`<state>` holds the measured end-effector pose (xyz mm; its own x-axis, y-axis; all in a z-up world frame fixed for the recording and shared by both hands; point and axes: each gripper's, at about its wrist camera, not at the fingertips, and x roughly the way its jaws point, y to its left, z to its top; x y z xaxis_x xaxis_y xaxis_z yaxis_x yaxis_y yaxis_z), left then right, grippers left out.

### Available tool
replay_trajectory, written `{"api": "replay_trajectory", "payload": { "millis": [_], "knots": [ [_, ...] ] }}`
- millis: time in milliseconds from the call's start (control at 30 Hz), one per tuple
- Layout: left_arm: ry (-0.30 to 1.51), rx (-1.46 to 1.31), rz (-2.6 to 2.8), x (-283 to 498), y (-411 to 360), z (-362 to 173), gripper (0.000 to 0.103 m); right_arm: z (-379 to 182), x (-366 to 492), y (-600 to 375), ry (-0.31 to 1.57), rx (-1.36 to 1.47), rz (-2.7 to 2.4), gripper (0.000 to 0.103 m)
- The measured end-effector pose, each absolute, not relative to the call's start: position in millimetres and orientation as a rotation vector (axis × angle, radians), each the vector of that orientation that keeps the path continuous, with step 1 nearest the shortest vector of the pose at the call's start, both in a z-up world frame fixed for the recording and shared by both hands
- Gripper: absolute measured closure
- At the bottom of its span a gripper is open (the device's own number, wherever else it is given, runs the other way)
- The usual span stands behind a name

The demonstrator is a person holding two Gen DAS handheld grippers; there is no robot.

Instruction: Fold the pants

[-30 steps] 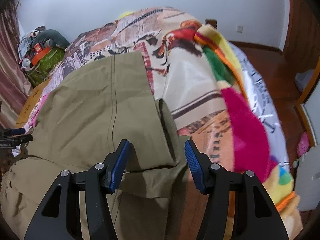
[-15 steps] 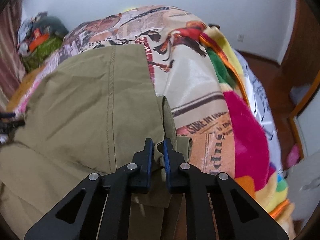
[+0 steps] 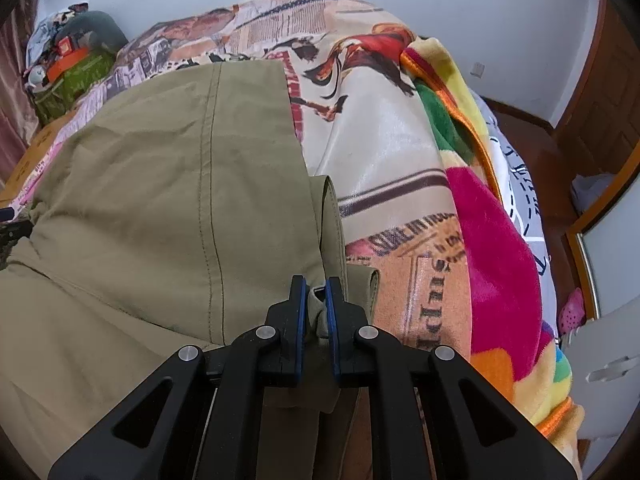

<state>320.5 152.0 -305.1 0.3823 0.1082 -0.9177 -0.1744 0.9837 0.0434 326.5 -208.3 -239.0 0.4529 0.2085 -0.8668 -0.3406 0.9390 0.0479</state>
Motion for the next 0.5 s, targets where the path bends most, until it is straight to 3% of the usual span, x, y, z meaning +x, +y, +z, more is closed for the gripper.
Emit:
{"api": "replay_trajectory", "payload": {
  "millis": [267,500],
  "knots": [
    [1.102,-0.069,0.214,303.8,151.8,-268.2,0.000,-193.5,309.3,-211.5,0.944,-0.085,0.338,0.087],
    [1.004,-0.057,0.226,299.2,157.5,-228.3,0.000,-142.9,300.7,-200.1,0.810,-0.106,0.373,0.059]
  ]
}}
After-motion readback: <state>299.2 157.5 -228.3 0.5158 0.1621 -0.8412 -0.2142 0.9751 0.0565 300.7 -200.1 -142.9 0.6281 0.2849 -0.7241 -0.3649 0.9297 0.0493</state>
